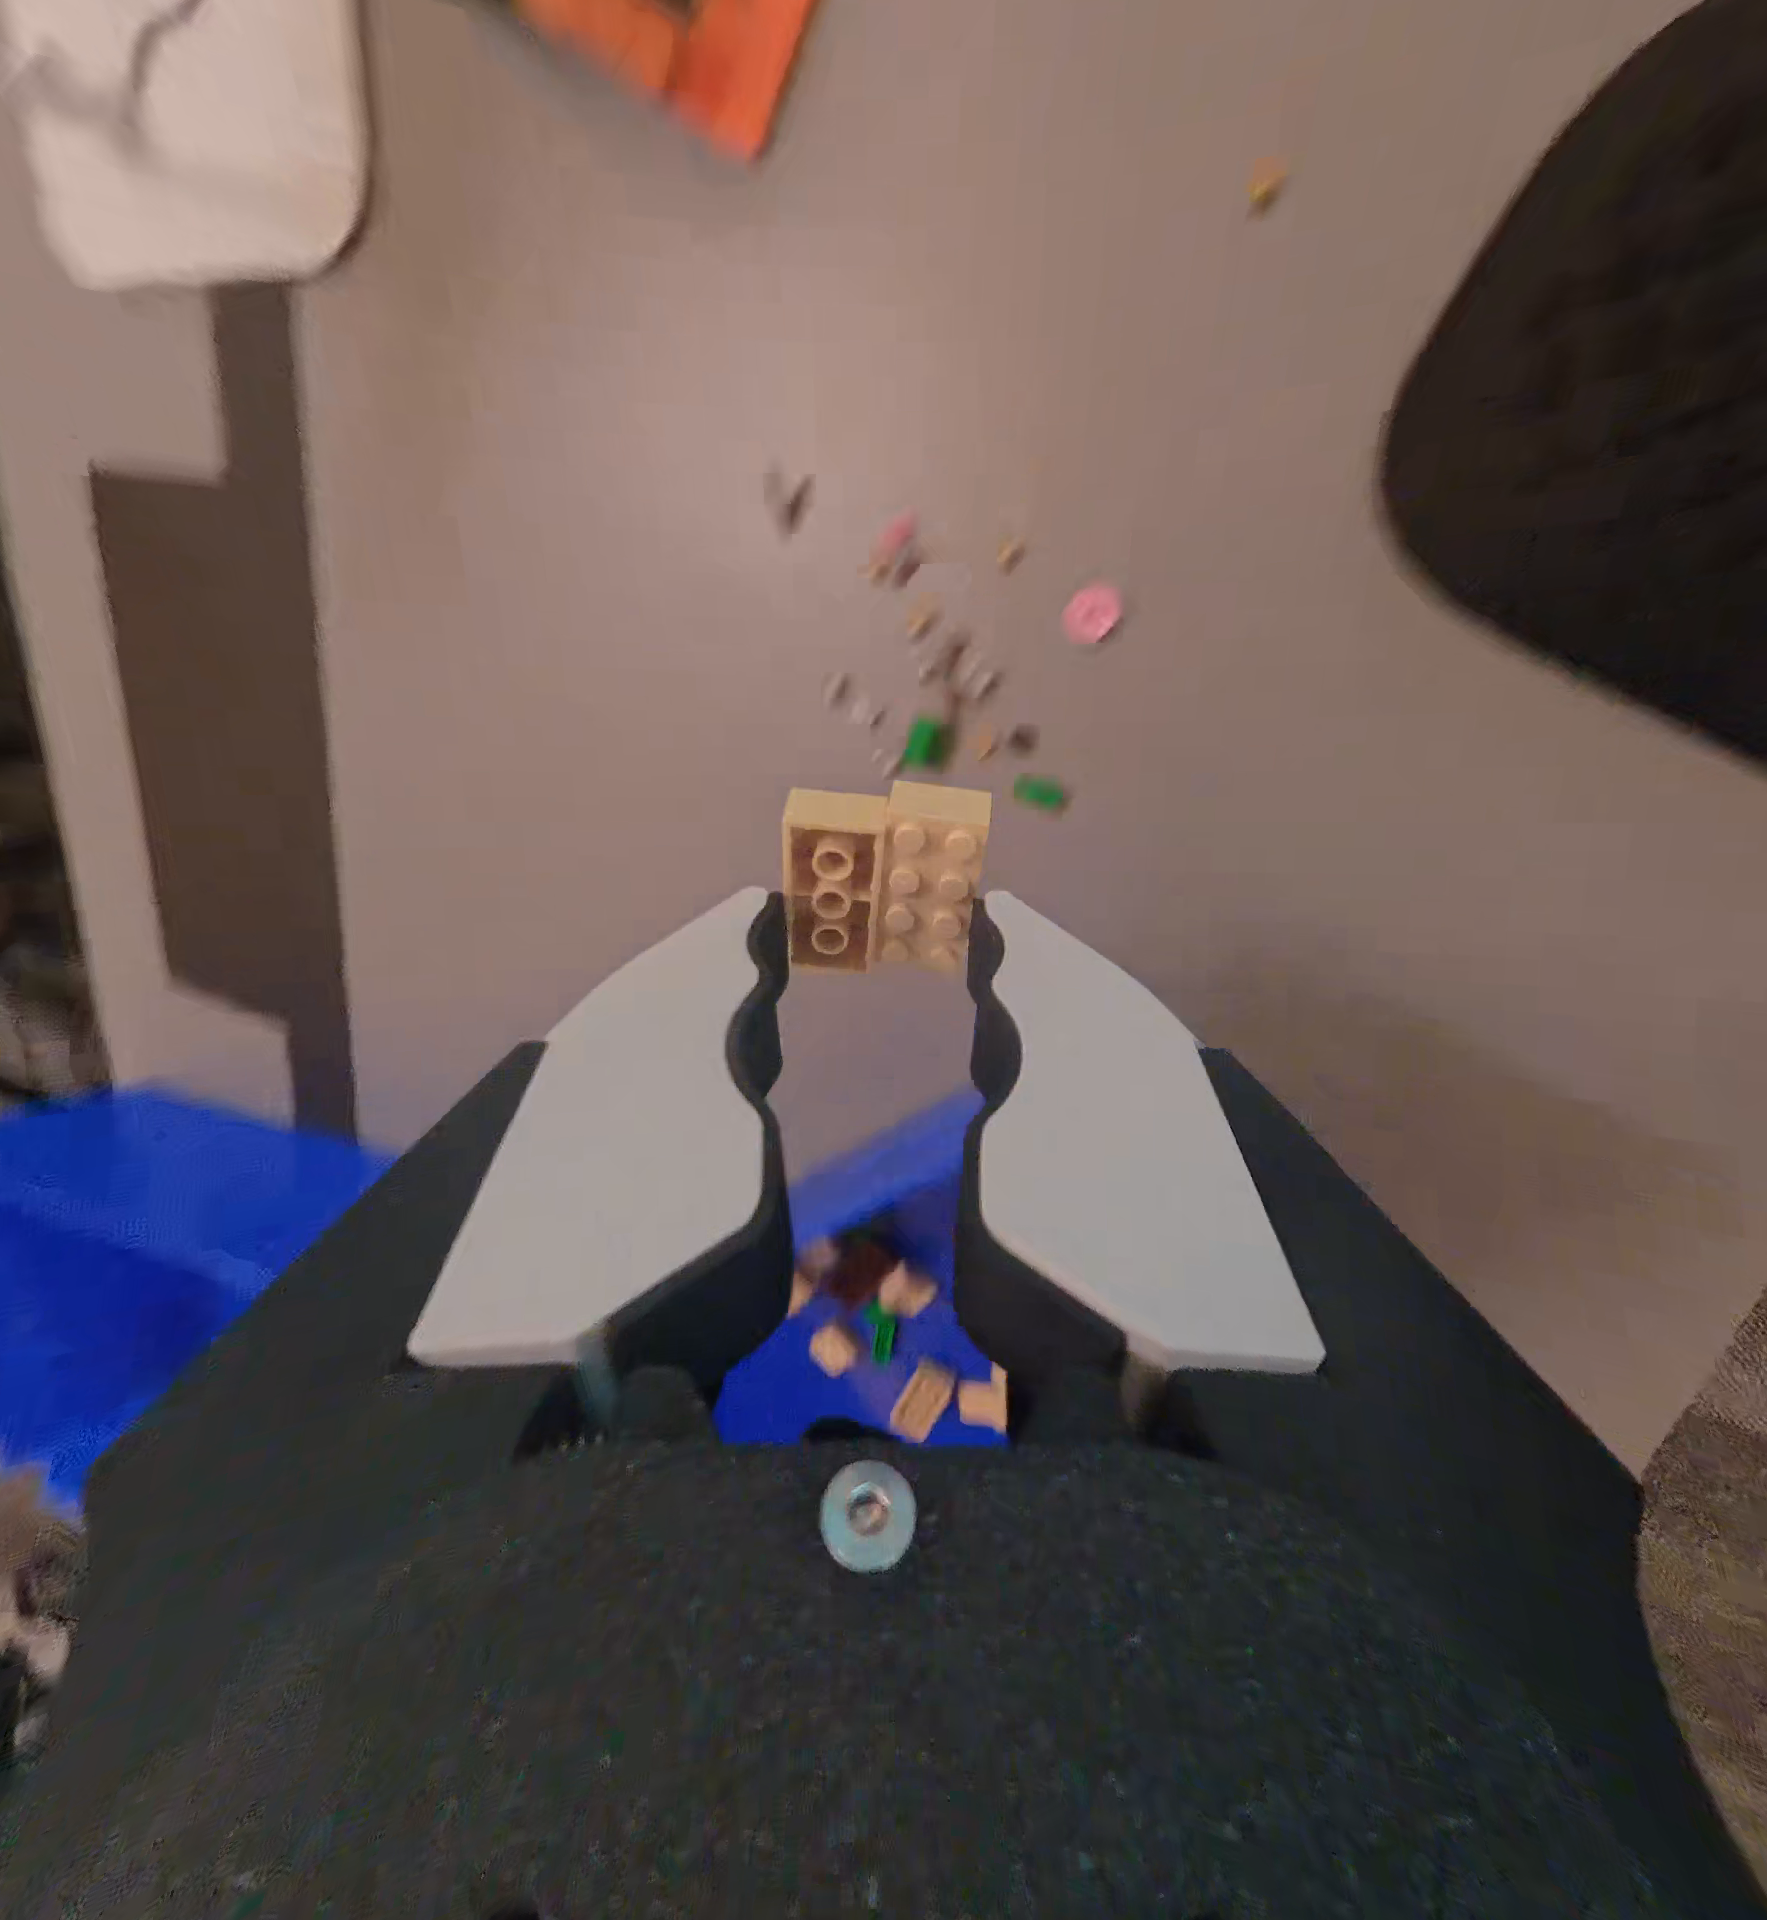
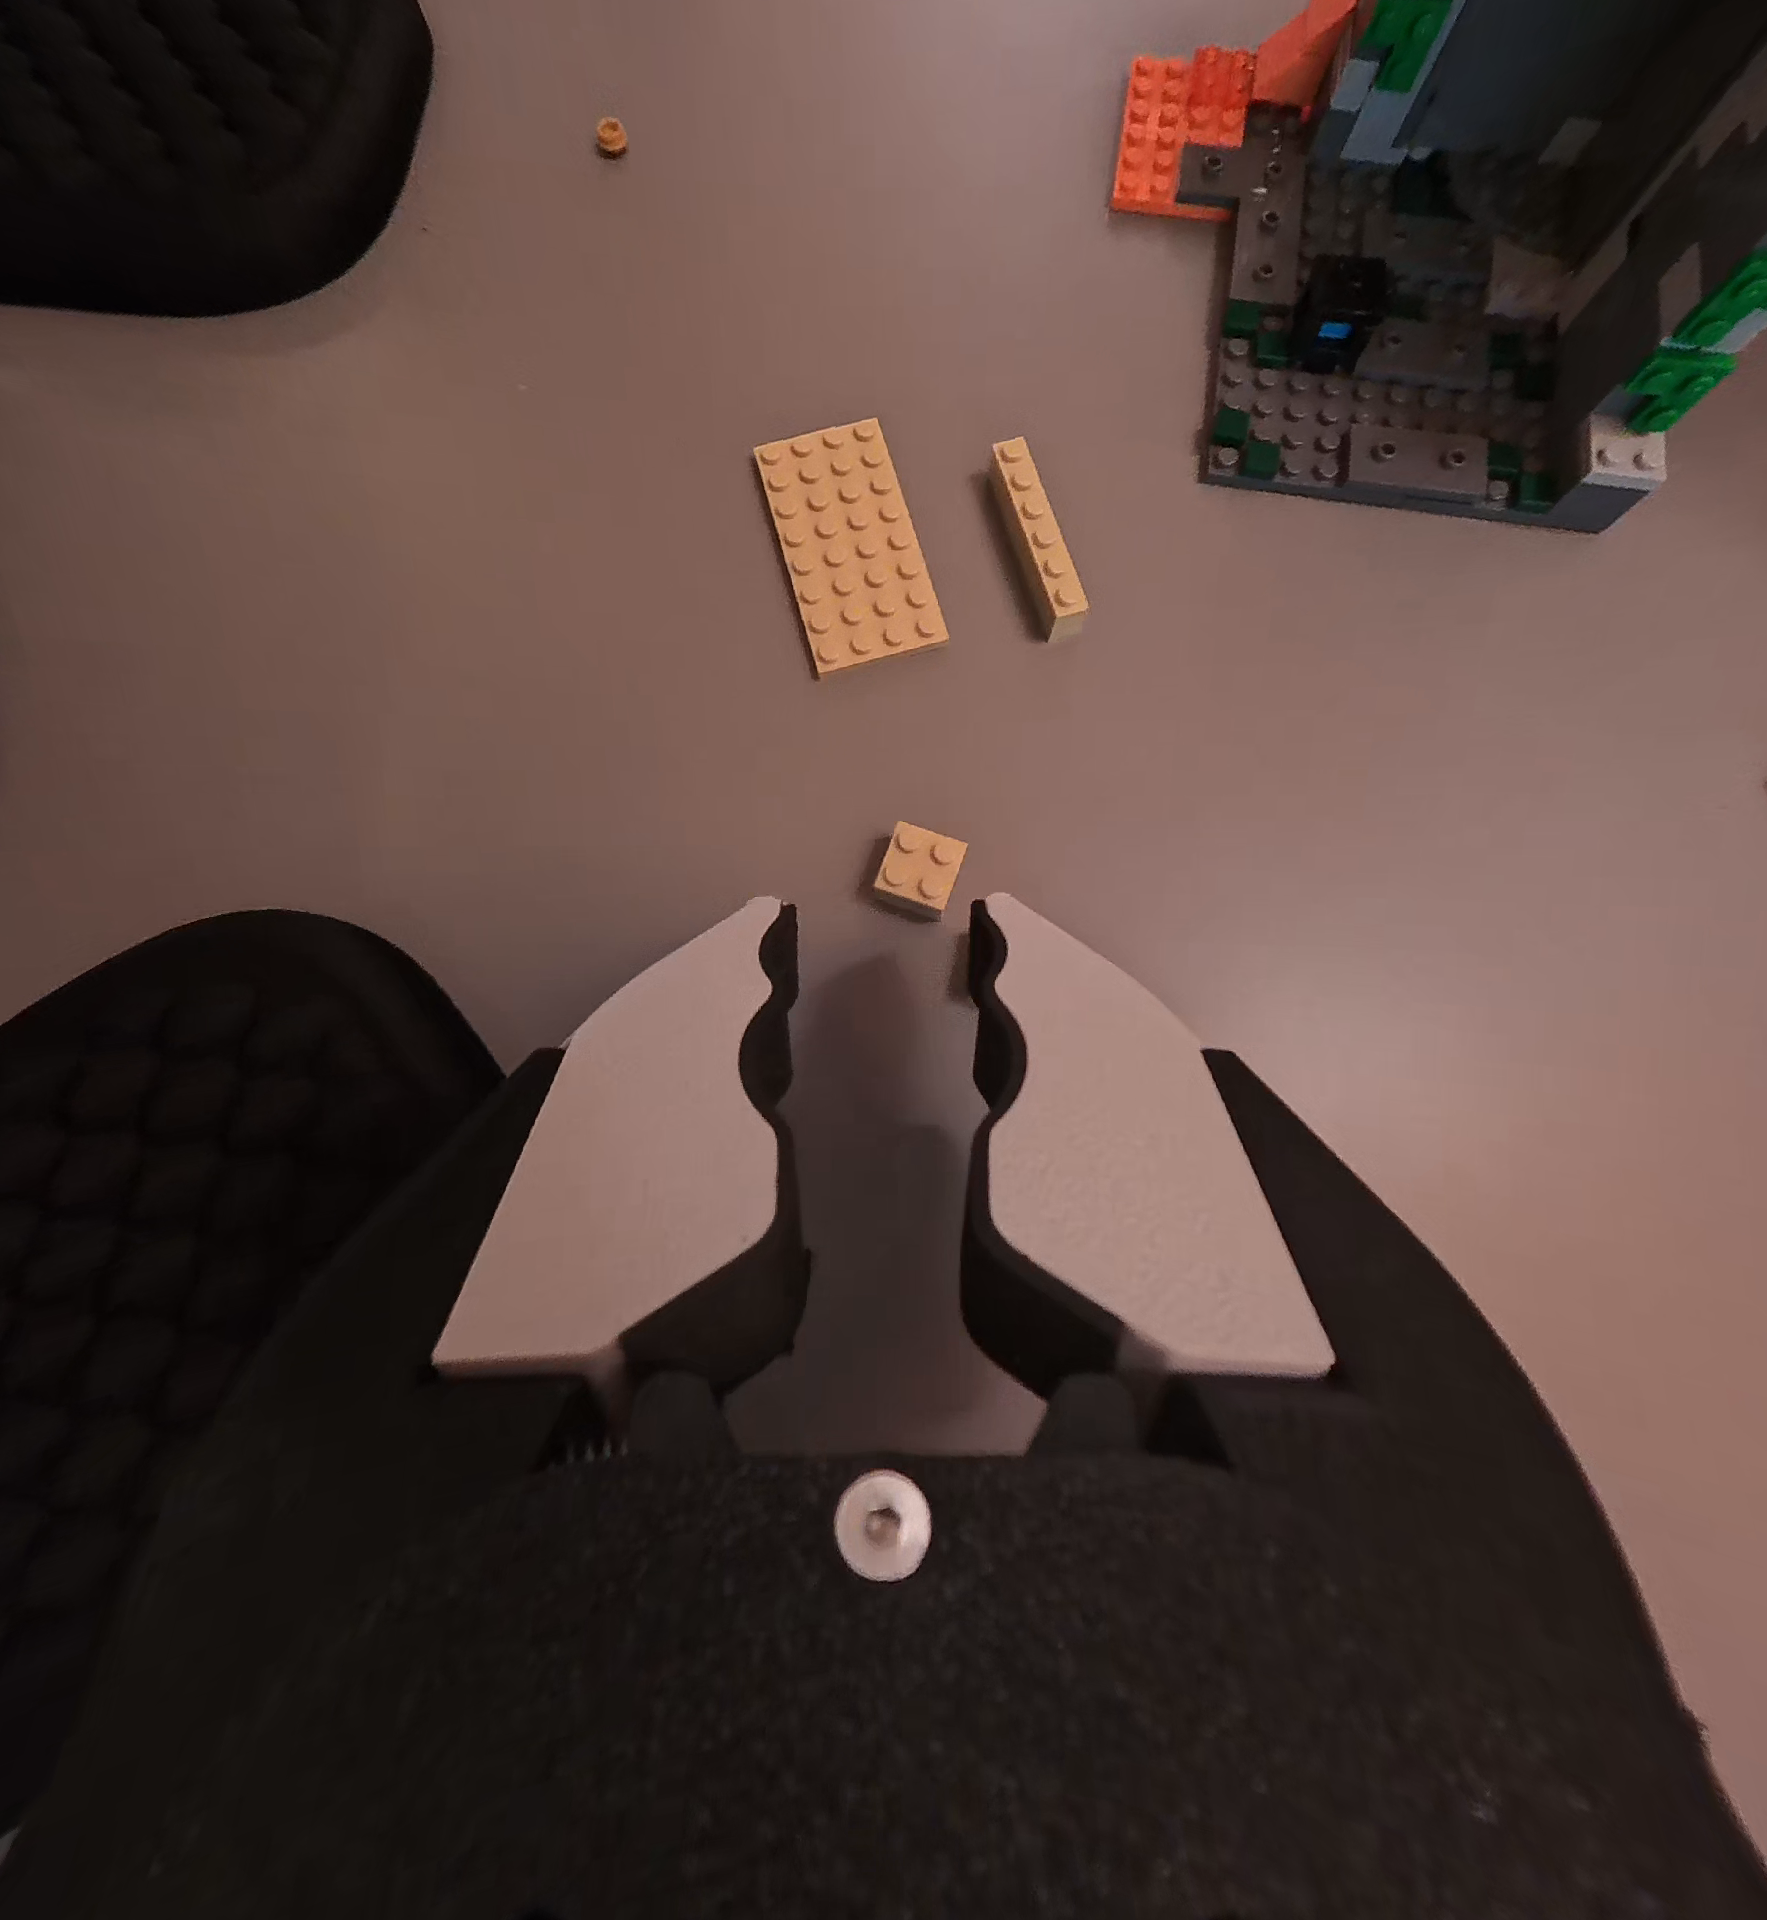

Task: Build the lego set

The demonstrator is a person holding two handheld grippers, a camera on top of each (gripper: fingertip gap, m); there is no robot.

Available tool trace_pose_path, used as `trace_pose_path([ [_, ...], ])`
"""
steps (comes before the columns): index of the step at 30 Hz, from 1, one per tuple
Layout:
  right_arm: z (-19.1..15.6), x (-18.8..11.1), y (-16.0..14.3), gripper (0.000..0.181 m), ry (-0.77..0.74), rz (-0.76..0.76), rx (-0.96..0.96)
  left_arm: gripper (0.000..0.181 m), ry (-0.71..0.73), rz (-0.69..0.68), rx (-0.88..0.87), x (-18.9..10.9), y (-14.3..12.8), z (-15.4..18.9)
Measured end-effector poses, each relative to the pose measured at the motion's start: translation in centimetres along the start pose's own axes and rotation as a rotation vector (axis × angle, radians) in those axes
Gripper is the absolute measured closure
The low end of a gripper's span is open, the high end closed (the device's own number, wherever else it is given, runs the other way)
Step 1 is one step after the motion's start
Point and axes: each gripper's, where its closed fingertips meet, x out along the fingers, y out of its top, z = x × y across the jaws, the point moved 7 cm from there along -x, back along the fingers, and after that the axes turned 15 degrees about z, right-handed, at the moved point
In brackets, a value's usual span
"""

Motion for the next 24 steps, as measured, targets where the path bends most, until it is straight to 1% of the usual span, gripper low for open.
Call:
trace_pose_path([
  [3, -0.3, -0.6, -0.4, 0.15, -0.009, 0.009, 0.0, 0.148, -0.144, 0.013, 0.075, 4.9, 3.8, 2.3],
  [6, -0.5, -1.1, -1.0, 0.152, -0.021, 0.025, 0.014, 0.148, -0.254, 0.027, 0.129, 10.0, 6.6, 3.8],
  [9, -0.7, -1.6, -1.4, 0.152, -0.03, 0.033, 0.019, 0.148, -0.33, 0.043, 0.153, 14.2, 9.1, 4.4],
  [12, -1.1, -2.0, -1.7, 0.153, -0.035, 0.039, 0.021, 0.148, -0.367, 0.034, 0.171, 17.3, 10.9, 4.3],
  [15, -1.3, -2.3, -2.1, 0.153, -0.041, 0.048, 0.024, 0.148, -0.406, 0.023, 0.17, 19.5, 12.5, 4.2],
  [19, -1.7, -2.8, -2.5, 0.153, -0.049, 0.064, 0.03, 0.148, -0.449, 0.011, 0.203, 21.3, 14.3, 4.9],
  [24, -2.1, -3.5, -3.0, 0.153, -0.059, 0.076, 0.034, 0.148, -0.441, -0.071, 0.218, 22.4, 14.7, 5.1],
])
